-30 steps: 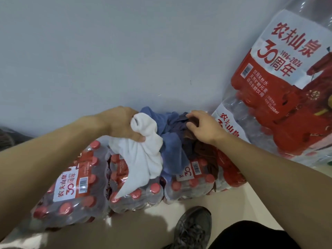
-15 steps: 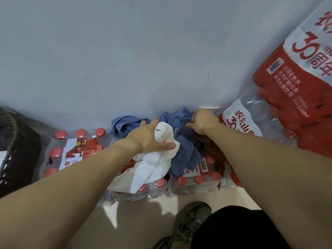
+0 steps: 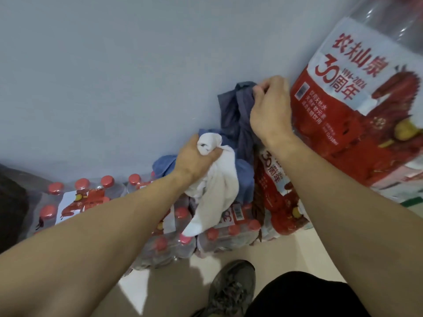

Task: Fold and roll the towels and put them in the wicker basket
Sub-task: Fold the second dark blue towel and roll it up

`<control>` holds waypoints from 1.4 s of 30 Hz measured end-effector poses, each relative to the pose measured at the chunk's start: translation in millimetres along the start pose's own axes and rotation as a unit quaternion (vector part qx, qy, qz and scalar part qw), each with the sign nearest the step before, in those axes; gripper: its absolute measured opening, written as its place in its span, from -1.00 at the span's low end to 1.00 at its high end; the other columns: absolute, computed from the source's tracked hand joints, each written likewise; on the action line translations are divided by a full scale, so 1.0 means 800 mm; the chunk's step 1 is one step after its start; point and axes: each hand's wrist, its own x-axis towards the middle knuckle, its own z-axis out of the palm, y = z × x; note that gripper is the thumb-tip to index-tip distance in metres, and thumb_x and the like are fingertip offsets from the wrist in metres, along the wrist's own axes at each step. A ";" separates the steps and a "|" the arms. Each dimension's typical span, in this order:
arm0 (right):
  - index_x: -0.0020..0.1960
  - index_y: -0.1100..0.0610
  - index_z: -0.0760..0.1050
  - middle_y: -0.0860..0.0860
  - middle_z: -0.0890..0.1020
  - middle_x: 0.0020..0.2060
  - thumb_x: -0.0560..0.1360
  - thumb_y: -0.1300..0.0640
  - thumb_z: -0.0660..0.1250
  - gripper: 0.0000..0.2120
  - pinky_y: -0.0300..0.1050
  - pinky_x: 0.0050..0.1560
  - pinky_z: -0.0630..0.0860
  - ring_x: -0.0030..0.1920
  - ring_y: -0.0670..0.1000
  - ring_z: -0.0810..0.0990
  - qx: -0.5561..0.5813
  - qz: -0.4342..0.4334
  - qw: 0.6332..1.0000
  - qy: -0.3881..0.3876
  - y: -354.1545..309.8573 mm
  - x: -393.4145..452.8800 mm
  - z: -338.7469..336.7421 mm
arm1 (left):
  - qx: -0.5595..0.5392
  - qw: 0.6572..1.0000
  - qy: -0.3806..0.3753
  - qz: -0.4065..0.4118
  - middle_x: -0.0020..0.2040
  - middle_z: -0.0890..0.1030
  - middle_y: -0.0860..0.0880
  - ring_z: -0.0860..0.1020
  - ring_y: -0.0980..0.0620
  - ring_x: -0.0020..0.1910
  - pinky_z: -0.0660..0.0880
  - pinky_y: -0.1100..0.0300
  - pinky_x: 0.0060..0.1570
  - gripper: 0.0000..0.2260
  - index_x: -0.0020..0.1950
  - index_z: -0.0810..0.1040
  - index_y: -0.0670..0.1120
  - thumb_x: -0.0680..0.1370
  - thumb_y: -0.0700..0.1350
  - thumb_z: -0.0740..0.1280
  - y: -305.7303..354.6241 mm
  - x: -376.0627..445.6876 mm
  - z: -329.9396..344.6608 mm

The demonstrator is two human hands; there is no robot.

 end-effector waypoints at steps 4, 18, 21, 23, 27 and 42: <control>0.02 0.21 0.41 0.06 0.48 -0.02 0.63 0.21 0.18 -0.93 -0.39 -0.14 0.28 -0.08 -0.05 0.41 0.076 -0.037 0.994 0.074 -0.031 0.003 -0.029 | -0.161 0.985 -0.005 0.055 -0.11 0.57 0.08 0.56 0.28 -0.22 0.45 0.43 -0.28 -0.72 0.03 0.40 0.02 0.48 0.02 0.46 0.061 0.000 0.057; -0.04 0.05 0.47 -0.18 0.54 -0.21 0.59 0.12 0.31 -0.96 -0.52 -0.19 0.38 -0.22 -0.29 0.50 0.179 0.028 0.983 0.016 -0.032 -0.004 -0.057 | 0.263 0.930 -0.252 -0.052 0.42 0.41 -0.04 0.36 -0.12 0.41 0.32 -0.04 0.39 -0.19 0.50 0.24 0.02 0.39 0.39 0.35 0.048 0.004 -0.013; -0.05 0.06 0.50 -0.15 0.58 -0.17 0.57 0.13 0.34 -0.96 -0.51 -0.14 0.38 -0.15 -0.17 0.55 0.174 0.017 0.981 -0.087 -0.036 -0.025 -0.032 | 0.139 0.944 -0.300 0.008 0.30 0.50 0.29 0.46 0.22 0.33 0.37 0.08 0.40 -0.31 0.40 0.35 0.19 0.34 0.27 0.50 0.058 -0.013 -0.065; -0.06 0.06 0.51 -0.15 0.59 -0.21 0.56 0.14 0.36 -0.96 -0.44 -0.15 0.40 -0.19 -0.17 0.55 0.166 0.006 0.976 -0.138 -0.042 -0.038 -0.018 | -0.035 0.945 -0.321 0.052 0.18 0.58 0.35 0.53 0.35 0.19 0.49 0.20 0.28 -0.51 0.26 0.42 0.27 0.39 0.09 0.52 0.061 -0.026 -0.093; -0.01 0.11 0.58 0.00 0.67 -0.12 0.52 0.28 0.40 -0.89 -0.19 0.03 0.58 -0.13 -0.05 0.63 0.195 -0.019 0.913 -0.357 -0.049 -0.055 -0.007 | -0.234 0.958 -0.164 0.014 0.18 0.64 -0.12 0.62 -0.10 0.16 0.59 0.03 0.09 -0.46 0.34 0.48 -0.08 0.39 -0.06 0.53 0.048 -0.039 -0.108; -0.06 -0.01 0.55 0.00 0.62 -0.11 0.47 0.05 0.46 -0.89 -0.07 -0.04 0.52 -0.07 0.09 0.58 -0.212 -0.103 0.897 -0.375 -0.016 -0.033 -0.028 | -0.025 0.994 -0.100 0.043 0.10 0.66 0.00 0.64 0.04 0.07 0.59 0.14 0.07 -0.62 0.27 0.52 -0.03 0.47 -0.16 0.48 0.068 -0.054 -0.232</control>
